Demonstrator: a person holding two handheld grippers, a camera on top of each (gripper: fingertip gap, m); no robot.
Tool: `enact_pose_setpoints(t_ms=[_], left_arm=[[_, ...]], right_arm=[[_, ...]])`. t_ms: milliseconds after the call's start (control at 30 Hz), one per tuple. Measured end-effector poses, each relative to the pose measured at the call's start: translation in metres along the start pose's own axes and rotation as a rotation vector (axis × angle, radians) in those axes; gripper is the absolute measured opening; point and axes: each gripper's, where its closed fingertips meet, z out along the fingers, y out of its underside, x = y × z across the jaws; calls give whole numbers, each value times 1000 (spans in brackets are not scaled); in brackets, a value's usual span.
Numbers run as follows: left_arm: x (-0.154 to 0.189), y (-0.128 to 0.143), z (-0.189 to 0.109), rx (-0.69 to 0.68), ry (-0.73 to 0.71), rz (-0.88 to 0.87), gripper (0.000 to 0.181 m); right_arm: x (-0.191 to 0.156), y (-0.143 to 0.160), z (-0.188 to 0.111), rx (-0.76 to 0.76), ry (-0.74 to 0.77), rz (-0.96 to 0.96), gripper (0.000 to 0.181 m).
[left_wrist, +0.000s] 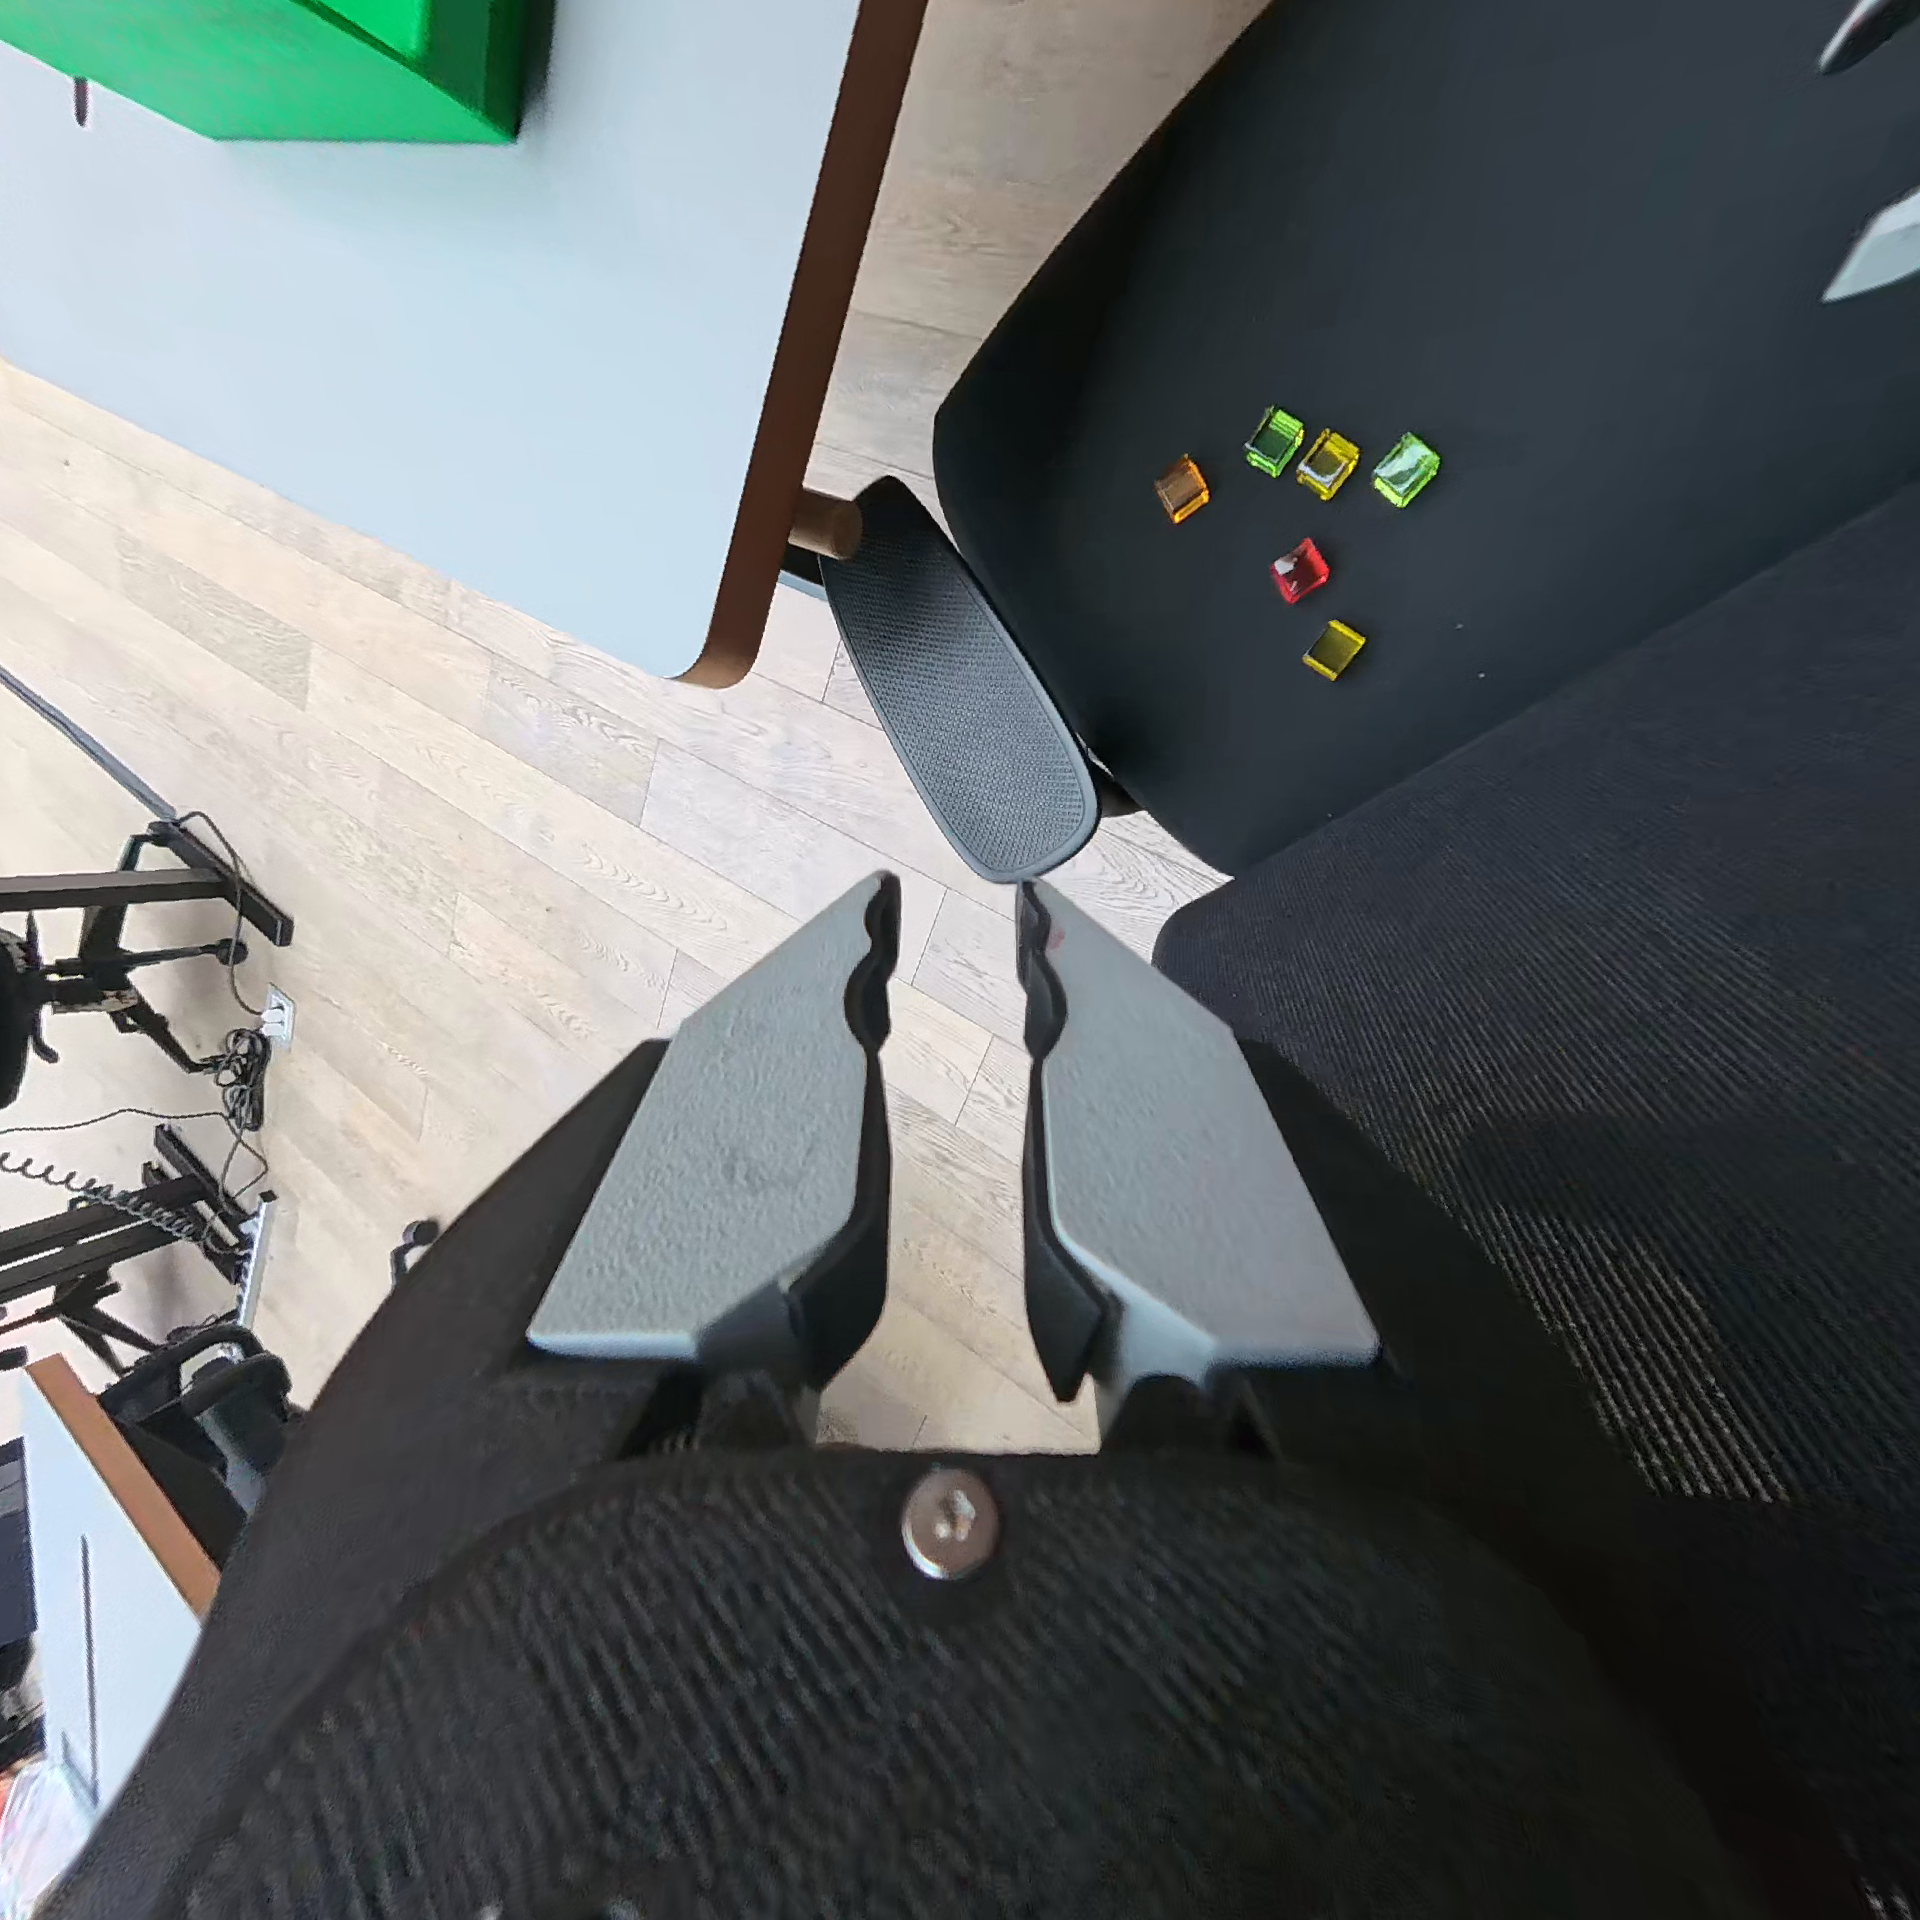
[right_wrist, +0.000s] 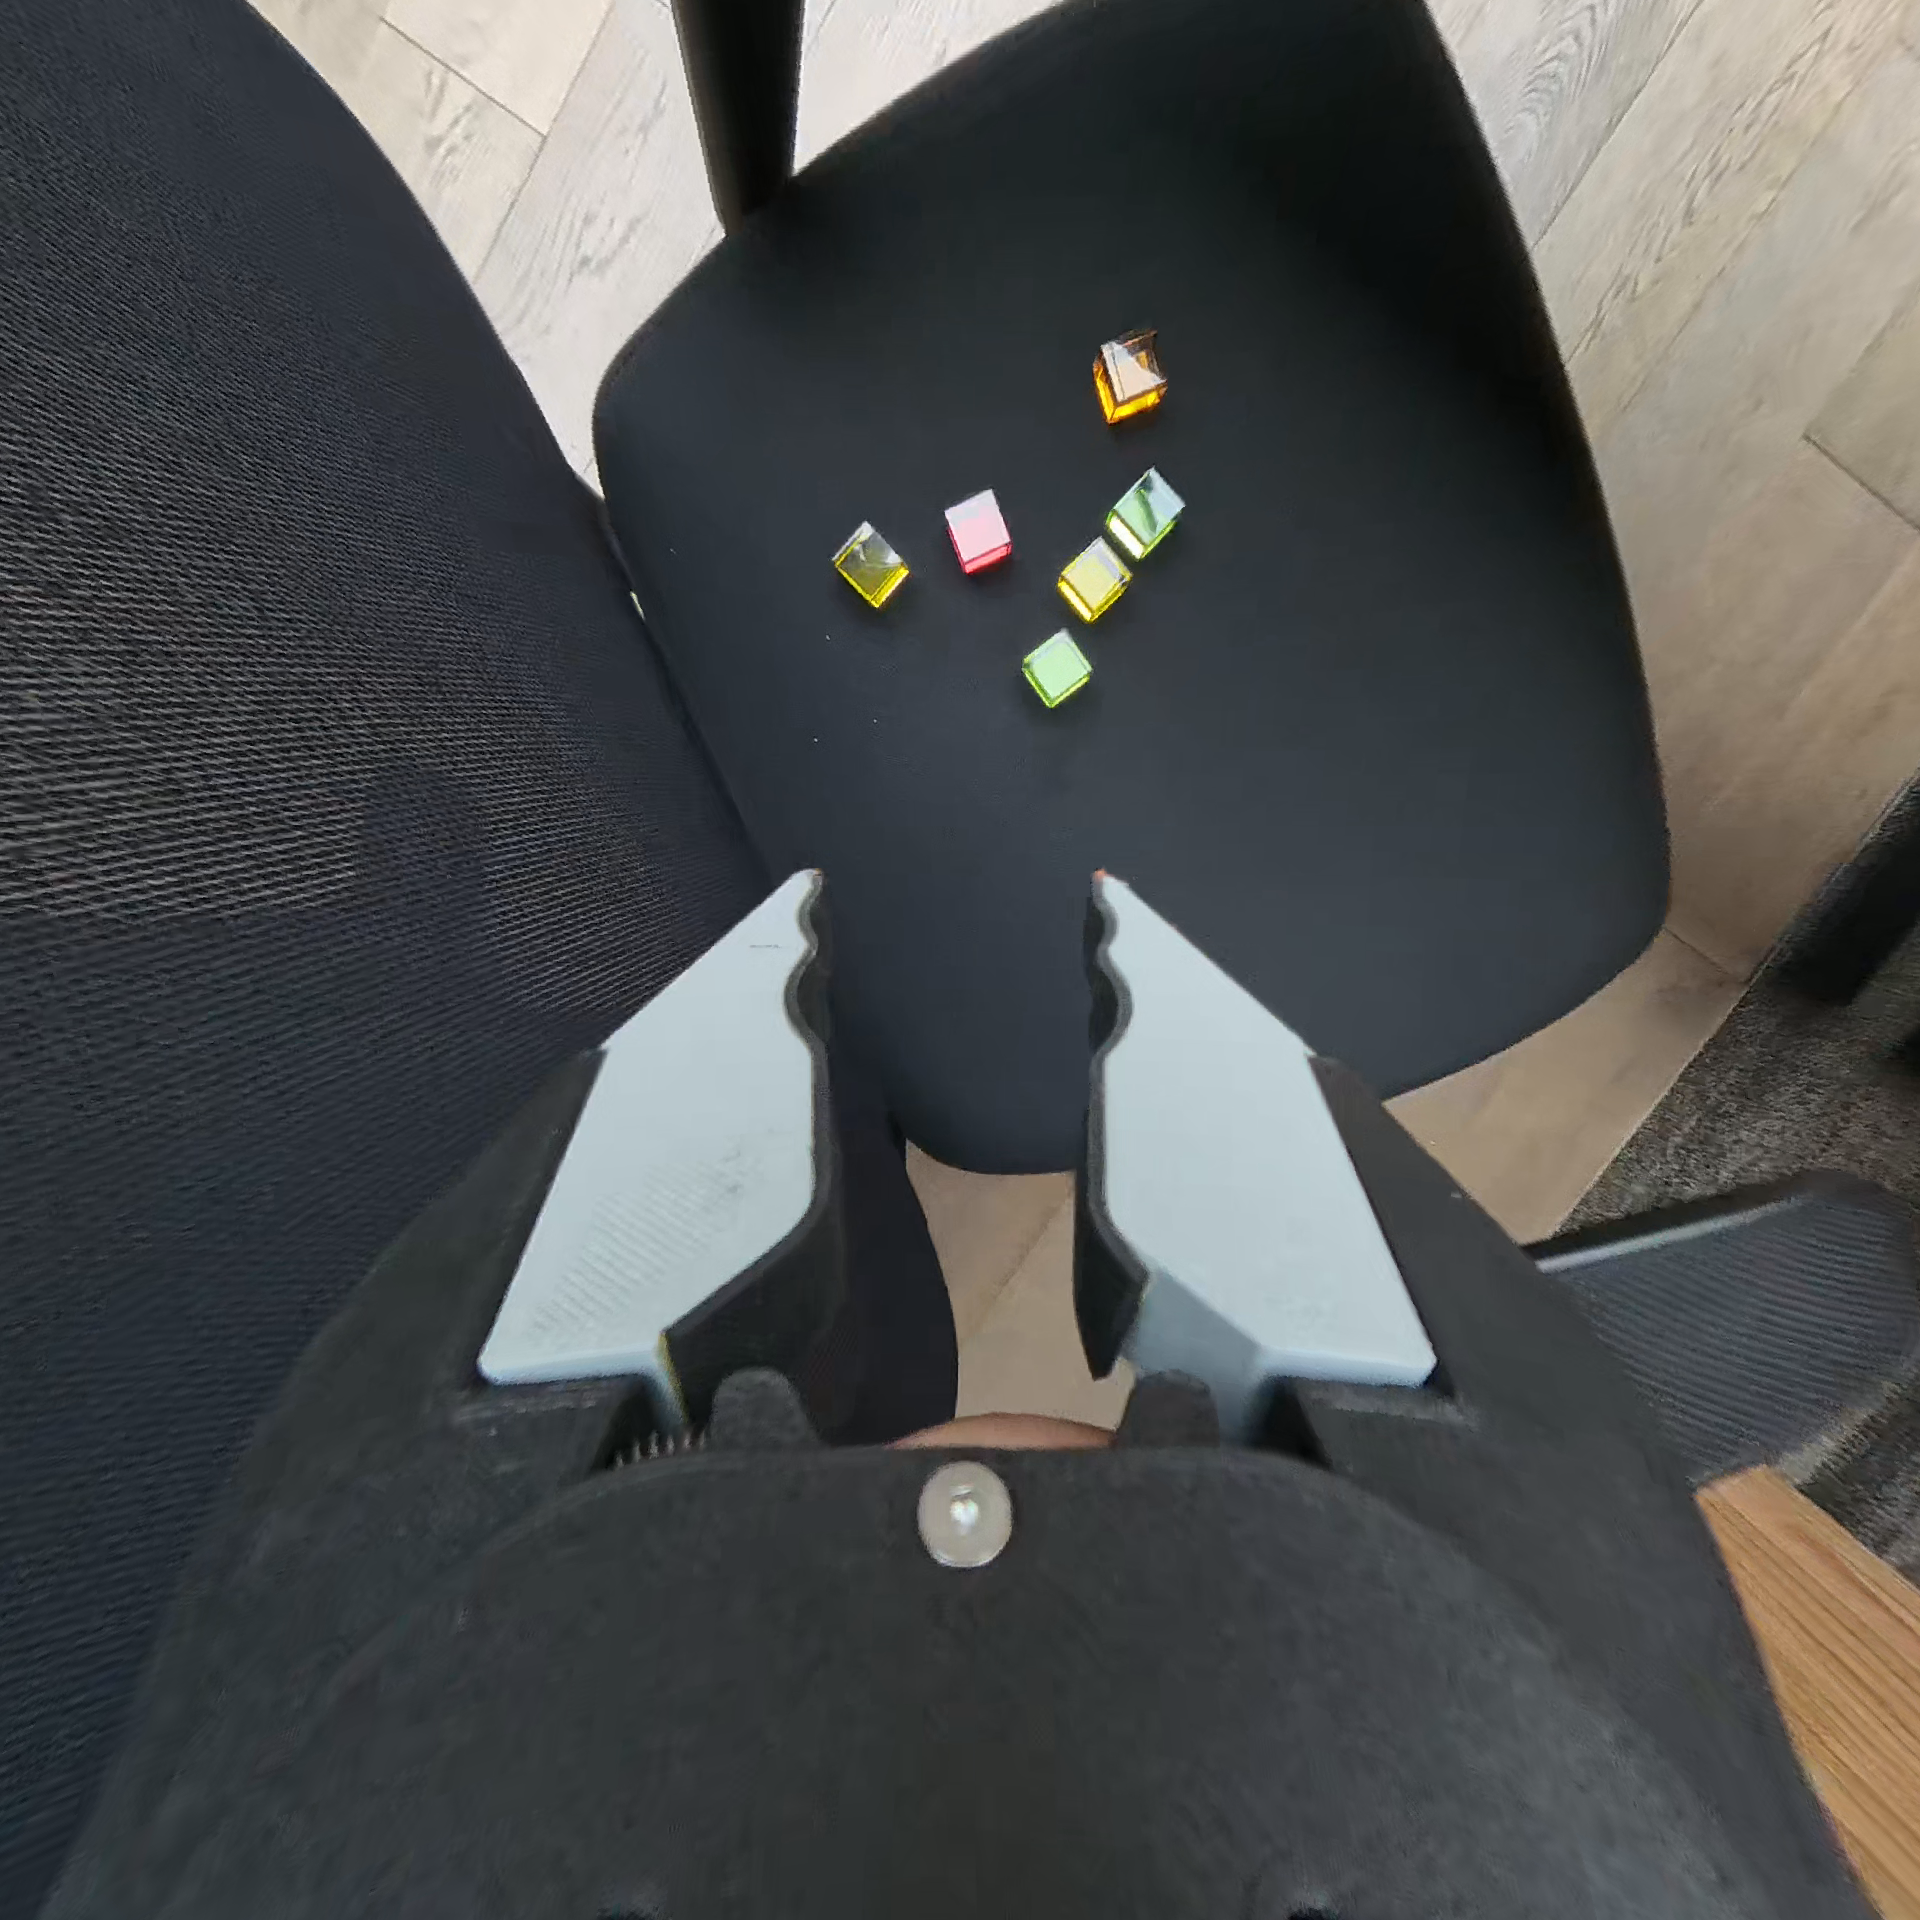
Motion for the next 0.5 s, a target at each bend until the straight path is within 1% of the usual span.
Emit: enact_pose_setpoints(t_ms=[33,100,233,333,367,400,433,500], left_arm=[[1,1,0,-5,3,0,19],[4,0,0,-3,17,-4,21],[2,1,-1,-8,0,-27,20],[-2,2,-2,-11,-31,-47,16],[-2,4,-1,-22,-35,-51,13],[-4,7,0,-41,-43,-56,12],[-6,10,2,-61,-49,-65,11],[-8,17,5,-104,-52,-91,10]], right_arm=[[1,4,6,4,-14,5,42],[2,10,19,6,-41,15,40],[11,16,45,34,-32,-5,34],[10,14,63,79,-76,-5,39],[8,13,69,92,-99,-1,43],[6,14,74,96,-119,3,43],[5,16,79,87,-134,6,45],[12,24,91,30,-112,13,47]])
